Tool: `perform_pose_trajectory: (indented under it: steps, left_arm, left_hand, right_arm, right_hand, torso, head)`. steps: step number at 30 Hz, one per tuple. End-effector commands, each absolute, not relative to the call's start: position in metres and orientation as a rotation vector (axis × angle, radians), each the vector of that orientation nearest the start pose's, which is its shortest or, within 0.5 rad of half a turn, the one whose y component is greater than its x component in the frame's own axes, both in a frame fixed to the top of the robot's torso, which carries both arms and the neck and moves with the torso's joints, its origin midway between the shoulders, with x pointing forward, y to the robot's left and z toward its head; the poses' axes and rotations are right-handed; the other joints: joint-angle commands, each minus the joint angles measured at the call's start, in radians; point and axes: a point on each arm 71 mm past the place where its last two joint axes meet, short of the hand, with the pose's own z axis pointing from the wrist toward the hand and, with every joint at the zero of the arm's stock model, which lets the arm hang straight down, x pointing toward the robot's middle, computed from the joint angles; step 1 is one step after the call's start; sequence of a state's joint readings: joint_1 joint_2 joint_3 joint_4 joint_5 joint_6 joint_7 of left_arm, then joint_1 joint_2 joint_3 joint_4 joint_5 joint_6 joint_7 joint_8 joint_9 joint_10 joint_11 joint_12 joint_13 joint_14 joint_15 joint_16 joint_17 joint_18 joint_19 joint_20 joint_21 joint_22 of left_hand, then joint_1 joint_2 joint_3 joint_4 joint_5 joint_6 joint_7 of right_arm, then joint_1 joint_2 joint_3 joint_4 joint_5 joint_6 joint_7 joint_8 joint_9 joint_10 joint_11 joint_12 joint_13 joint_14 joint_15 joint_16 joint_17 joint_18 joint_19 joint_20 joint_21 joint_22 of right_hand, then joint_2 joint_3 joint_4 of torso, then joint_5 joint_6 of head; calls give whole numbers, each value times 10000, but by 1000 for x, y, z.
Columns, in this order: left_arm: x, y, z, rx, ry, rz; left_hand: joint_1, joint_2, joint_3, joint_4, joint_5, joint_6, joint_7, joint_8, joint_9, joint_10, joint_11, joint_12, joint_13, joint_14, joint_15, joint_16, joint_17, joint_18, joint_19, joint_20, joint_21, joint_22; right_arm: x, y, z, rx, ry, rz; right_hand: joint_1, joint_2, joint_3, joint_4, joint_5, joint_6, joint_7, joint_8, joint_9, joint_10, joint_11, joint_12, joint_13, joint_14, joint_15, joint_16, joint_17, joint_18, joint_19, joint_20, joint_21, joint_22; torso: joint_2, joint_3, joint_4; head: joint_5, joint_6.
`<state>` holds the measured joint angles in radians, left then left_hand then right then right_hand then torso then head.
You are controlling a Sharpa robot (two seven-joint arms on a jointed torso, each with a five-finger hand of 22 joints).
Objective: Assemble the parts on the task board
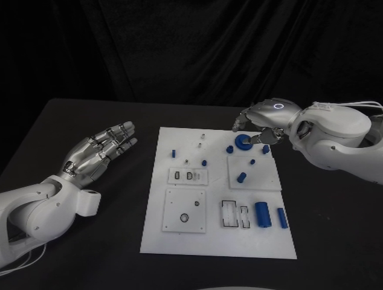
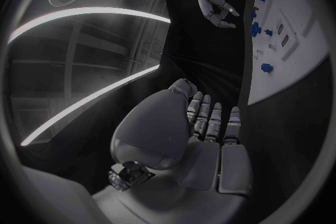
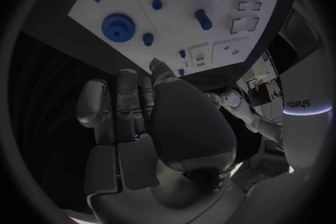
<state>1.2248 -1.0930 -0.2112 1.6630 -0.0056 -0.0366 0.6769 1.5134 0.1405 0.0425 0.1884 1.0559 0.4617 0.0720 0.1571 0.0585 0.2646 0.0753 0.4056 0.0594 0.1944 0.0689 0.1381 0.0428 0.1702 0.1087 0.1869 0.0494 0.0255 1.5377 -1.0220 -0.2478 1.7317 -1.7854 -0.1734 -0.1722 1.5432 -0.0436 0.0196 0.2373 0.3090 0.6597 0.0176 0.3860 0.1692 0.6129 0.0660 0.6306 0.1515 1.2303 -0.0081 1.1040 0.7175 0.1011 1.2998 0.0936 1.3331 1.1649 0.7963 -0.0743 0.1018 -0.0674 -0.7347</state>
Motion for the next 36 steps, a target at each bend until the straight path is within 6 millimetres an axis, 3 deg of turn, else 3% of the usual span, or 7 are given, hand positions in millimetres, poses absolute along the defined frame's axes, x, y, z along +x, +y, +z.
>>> perform_pose_trajectory:
  steps: [1,3,4,8,9,14,36]
  left_arm:
    - [430,285,-183,-9171,11946,-18325]
    - [432,291,-182,-9126,11787,-18114]
    - [433,294,-182,-9130,11700,-17995]
    - [439,304,-181,-9762,11140,-17796]
    - [440,305,-180,-9975,10996,-17828]
    - [439,302,-177,-10359,10703,-18243]
    - [424,269,-146,-9479,10775,-20207]
  left_hand:
    - [-40,-151,143,-26,113,144,-3,93,9,60,7,72,-4,-240,-75,-152,-49,103,-228,-155,-123,-49]
    - [-243,-141,166,238,-282,266,-19,149,16,46,-42,31,-20,-508,-166,-336,-91,45,-371,-317,-198,-69]
    - [-505,-42,98,776,-1999,265,-49,135,5,-25,-112,-82,-32,-641,-220,-436,-108,-15,-440,-437,-239,-80]
    - [-1080,182,-146,1068,-3516,259,-67,123,-2,-189,-193,-252,-54,-777,-269,-534,-130,-60,-476,-530,-260,-82]
    - [-1758,406,-497,1082,-4894,122,-69,55,-19,-342,-225,-427,-72,-929,-267,-641,-161,-90,-534,-569,-290,-97]
    - [-3089,790,-1660,1050,-7432,-423,-102,-206,-70,-892,-317,-1039,-145,-1362,-344,-933,-248,-128,-698,-656,-353,-129]
    - [-2515,910,-2483,1041,-7356,-1185,-271,-706,-158,-1571,-537,-2124,-270,-1725,-365,-1239,-347,-29,-849,-576,-387,-159]
  right_arm:
    - [464,-228,-98,-6243,14841,2525]
    - [464,-229,-98,-6253,14821,2525]
    - [464,-229,-98,-6257,14812,2525]
    - [465,-230,-99,-6289,14834,2524]
    - [466,-230,-99,-6290,14855,2539]
    - [466,-230,-104,-6282,15020,2687]
    - [473,-224,-136,-6477,15424,3186]
  right_hand:
    - [-73,-71,71,-12,-54,-97,24,-77,22,28,31,-24,25,122,-4,89,118,-146,52,8,55,70]
    - [-77,-65,83,-13,-54,-109,33,-83,24,42,33,-18,32,135,-5,109,145,-150,61,8,72,98]
    - [-78,-61,90,-14,-51,-112,37,-85,25,49,33,-16,35,135,-5,109,143,-152,66,9,80,112]
    - [-91,-49,109,-10,-71,-142,45,-101,27,54,33,-19,43,138,-4,120,153,-154,66,10,94,137]
    - [-110,-47,117,-4,-113,-160,45,-111,29,53,33,-24,47,148,-4,138,180,-157,72,12,111,166]
    - [-174,-41,148,7,-282,-204,58,-135,46,72,45,-30,73,208,3,235,333,-182,131,19,204,331]
    - [-264,-92,501,48,69,69,389,-306,118,849,39,-299,37,768,-51,806,1206,-294,504,16,623,1069]
  torso:
    - [94,-36,79]
    - [133,-33,78]
    - [164,-33,76]
    - [217,-30,86]
    - [220,-28,85]
    - [230,-22,65]
    - [135,-45,52]
  head:
    - [-2,90]
    - [24,160]
    - [38,210]
    - [-1,350]
    - [-29,365]
    - [-123,393]
    - [-57,174]
